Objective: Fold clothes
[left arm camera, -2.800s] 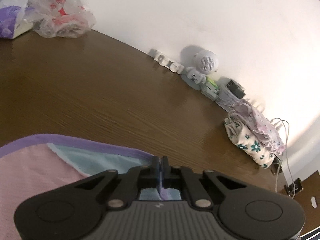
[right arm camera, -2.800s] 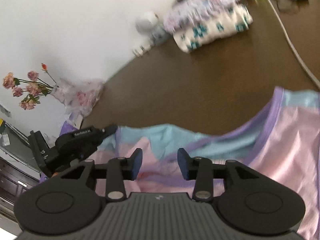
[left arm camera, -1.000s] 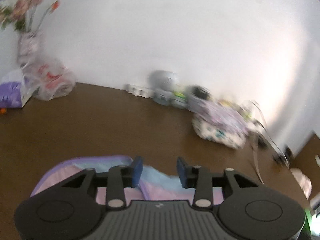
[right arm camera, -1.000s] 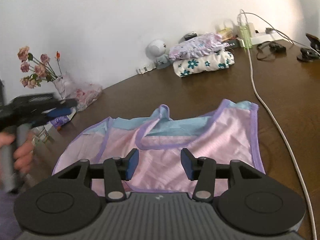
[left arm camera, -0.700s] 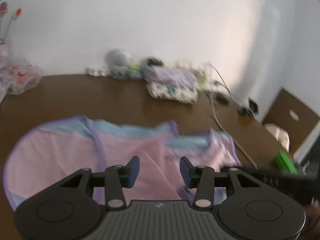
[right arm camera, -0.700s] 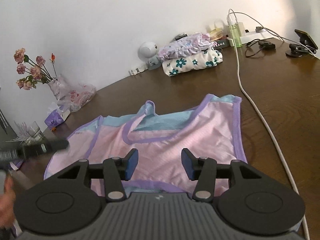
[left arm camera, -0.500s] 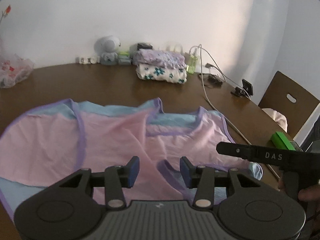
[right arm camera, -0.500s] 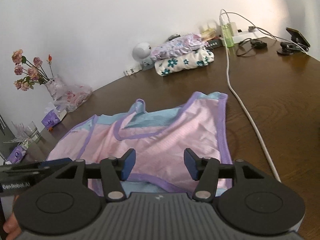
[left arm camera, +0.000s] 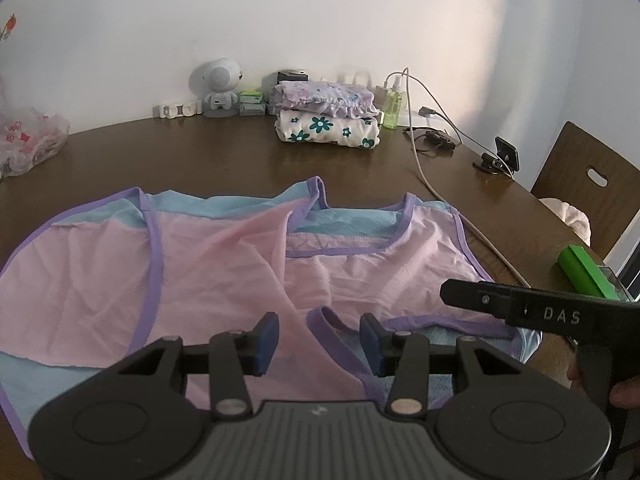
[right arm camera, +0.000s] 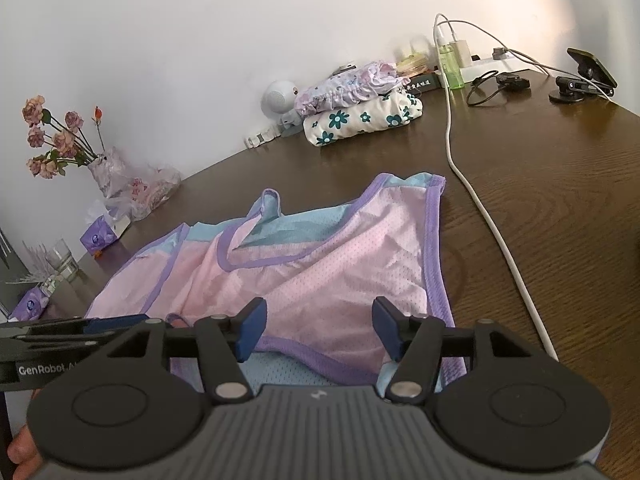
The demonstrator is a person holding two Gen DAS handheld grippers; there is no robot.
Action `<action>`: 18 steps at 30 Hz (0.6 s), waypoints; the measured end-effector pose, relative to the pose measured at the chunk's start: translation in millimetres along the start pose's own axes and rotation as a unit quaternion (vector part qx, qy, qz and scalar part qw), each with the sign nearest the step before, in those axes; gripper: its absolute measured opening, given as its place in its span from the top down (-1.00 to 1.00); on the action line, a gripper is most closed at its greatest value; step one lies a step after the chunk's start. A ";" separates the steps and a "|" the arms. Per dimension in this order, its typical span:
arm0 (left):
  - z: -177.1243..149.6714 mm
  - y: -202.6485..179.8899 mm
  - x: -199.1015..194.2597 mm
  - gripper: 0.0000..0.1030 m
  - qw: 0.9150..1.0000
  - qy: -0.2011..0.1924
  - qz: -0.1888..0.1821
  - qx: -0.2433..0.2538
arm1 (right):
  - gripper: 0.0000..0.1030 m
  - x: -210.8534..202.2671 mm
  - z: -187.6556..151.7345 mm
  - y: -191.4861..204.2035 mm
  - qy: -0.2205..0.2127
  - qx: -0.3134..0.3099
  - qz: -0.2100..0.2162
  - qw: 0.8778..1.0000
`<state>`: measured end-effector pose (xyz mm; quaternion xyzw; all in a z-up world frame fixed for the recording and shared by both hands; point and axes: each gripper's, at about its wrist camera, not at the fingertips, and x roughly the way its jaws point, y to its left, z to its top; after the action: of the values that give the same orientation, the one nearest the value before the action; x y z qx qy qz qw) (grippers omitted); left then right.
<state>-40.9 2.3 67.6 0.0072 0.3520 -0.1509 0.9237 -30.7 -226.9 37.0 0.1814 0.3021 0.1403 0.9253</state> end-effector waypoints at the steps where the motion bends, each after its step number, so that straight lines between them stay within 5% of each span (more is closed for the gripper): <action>1: -0.4 0.4 -1.1 0.16 1.000 0.000 -0.002 0.001 | -0.16 -0.7 0.6 -0.2 -0.001 0.002 0.001 1.000; 7: -3.2 -12.2 -11.5 0.16 0.997 -0.011 -0.058 0.053 | -0.16 -8.5 12.7 -7.1 -0.018 0.023 0.009 1.000; 18: 3.6 -5.5 14.0 0.20 0.998 0.002 -0.017 0.064 | -0.16 0.2 13.2 4.6 0.002 -0.004 -0.003 1.000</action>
<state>-30.2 -7.2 61.7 0.0605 0.3439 -0.1887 0.9179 -23.2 -226.0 48.7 0.1766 0.3039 0.1393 0.9258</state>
